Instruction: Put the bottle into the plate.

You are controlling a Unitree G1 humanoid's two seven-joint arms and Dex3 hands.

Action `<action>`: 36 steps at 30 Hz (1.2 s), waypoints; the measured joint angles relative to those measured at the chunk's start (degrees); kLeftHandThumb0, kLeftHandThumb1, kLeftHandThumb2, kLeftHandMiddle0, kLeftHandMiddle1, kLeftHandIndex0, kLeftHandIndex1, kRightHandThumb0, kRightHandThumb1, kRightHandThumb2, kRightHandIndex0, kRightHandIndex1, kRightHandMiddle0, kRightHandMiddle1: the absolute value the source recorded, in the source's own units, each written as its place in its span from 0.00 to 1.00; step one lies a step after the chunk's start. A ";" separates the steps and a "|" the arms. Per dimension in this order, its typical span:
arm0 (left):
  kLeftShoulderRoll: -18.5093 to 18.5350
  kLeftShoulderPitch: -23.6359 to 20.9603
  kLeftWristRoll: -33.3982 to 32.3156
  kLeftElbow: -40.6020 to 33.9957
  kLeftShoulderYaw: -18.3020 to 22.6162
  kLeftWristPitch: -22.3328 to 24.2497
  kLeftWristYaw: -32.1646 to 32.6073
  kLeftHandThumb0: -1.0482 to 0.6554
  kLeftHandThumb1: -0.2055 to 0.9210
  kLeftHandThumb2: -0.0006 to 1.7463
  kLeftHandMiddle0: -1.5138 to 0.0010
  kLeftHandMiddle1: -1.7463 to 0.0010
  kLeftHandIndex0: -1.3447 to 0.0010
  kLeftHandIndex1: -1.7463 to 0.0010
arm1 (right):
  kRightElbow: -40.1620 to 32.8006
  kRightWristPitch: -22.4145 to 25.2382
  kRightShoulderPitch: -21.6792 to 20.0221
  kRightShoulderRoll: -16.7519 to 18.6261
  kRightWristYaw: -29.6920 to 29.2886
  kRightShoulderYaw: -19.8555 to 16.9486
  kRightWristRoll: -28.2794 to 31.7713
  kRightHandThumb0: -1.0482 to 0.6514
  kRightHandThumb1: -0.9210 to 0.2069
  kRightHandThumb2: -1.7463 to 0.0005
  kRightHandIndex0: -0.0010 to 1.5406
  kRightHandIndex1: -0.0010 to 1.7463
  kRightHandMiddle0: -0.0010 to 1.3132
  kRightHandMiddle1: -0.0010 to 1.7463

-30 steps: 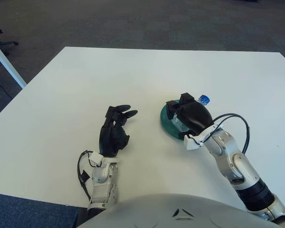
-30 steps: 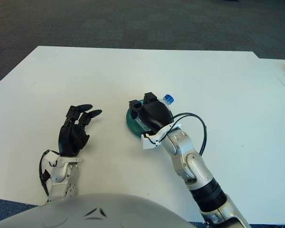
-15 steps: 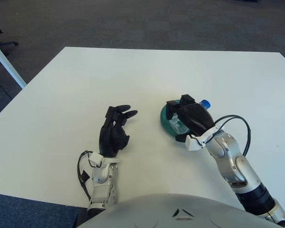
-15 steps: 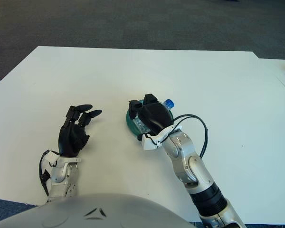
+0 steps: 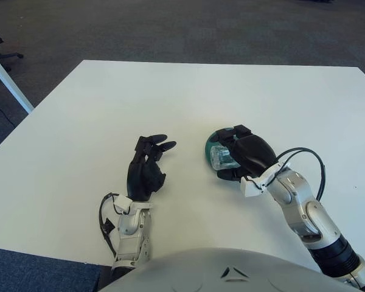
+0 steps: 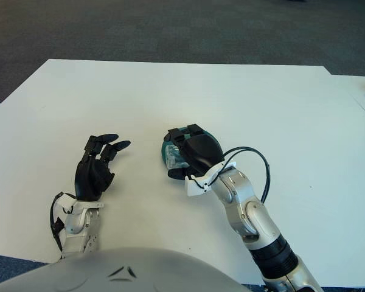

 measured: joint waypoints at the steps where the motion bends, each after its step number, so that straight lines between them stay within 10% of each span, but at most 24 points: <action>1: 0.00 0.00 0.00 0.00 0.00 0.00 0.00 0.26 1.00 0.46 0.67 0.51 0.84 0.32 | 0.05 -0.42 -0.06 -0.29 0.00 -0.02 0.00 0.00 0.00 0.45 0.00 0.01 0.00 0.03; 36: -0.02 -0.84 -0.09 0.89 0.31 0.00 -0.01 0.26 1.00 0.46 0.67 0.51 0.84 0.32 | -2.17 0.04 -5.16 -3.64 8.39 -10.85 8.06 0.00 0.00 0.45 0.00 0.00 0.00 0.00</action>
